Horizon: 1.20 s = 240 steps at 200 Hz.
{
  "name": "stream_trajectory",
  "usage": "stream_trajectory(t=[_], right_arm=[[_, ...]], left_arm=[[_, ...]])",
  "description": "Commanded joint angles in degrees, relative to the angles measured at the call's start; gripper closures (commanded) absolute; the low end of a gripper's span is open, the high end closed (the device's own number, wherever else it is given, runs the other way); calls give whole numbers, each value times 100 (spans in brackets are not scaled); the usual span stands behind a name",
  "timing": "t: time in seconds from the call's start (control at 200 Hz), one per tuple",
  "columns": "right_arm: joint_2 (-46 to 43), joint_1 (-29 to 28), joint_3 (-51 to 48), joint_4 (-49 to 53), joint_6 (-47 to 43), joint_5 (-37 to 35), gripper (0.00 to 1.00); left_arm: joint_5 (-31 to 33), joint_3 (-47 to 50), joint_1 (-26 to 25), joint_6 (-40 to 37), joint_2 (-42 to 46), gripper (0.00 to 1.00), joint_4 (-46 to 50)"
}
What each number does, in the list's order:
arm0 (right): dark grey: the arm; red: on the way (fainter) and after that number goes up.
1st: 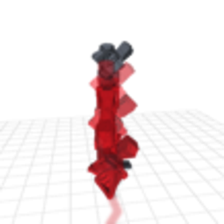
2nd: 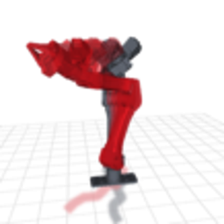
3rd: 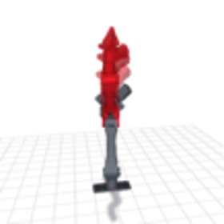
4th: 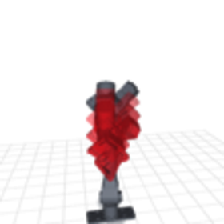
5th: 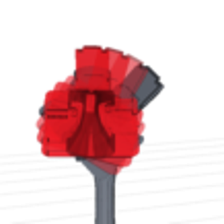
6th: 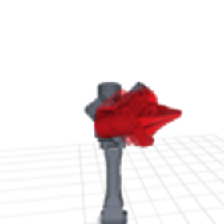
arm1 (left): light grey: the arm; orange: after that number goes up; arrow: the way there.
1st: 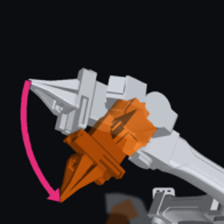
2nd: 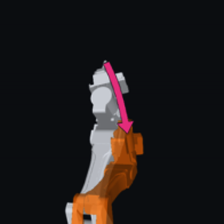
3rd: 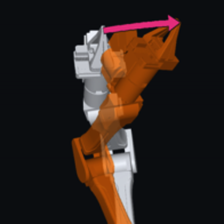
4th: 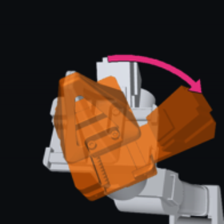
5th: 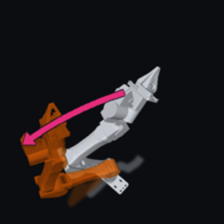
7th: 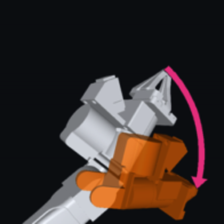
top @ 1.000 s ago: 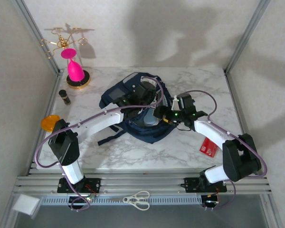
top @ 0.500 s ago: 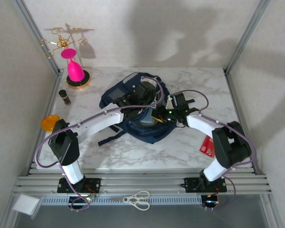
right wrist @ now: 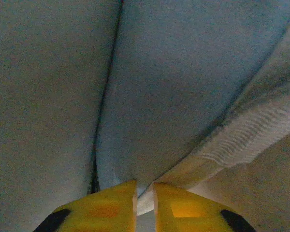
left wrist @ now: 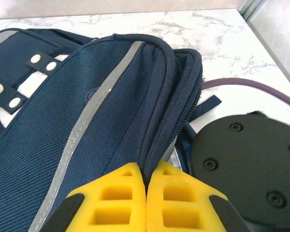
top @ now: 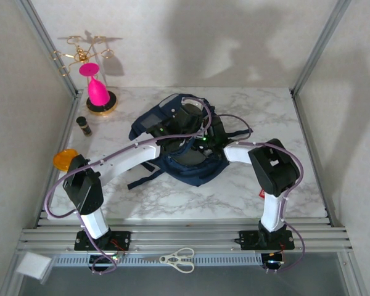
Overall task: Pack the student bag
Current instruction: Place the glasses case in the student bag, then close the student bag at the center of the table.
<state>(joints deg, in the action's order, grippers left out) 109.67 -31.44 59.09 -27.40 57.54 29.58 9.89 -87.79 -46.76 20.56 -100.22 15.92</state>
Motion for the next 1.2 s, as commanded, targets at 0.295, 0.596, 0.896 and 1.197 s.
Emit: stream_trajectory(t=[0.295, 0.596, 0.896, 1.197], right_arm=[[-1577, 346, -1151, 312, -662, -746, 77], [-3017, 830, -1572, 2254, -1486, -1350, 70], [-3804, 955, -1322, 3791, -1895, -1822, 65], [-4118, 254, -563, 5127, -1915, -2648, 60]], left_arm=[[-127, -226, -19, 290, -133, 100, -294], [-337, -84, -26, 427, -457, 100, -272], [-1112, 251, -9, 599, -483, 80, -598], [-1754, 1552, 283, 848, 1260, 46, -1054]])
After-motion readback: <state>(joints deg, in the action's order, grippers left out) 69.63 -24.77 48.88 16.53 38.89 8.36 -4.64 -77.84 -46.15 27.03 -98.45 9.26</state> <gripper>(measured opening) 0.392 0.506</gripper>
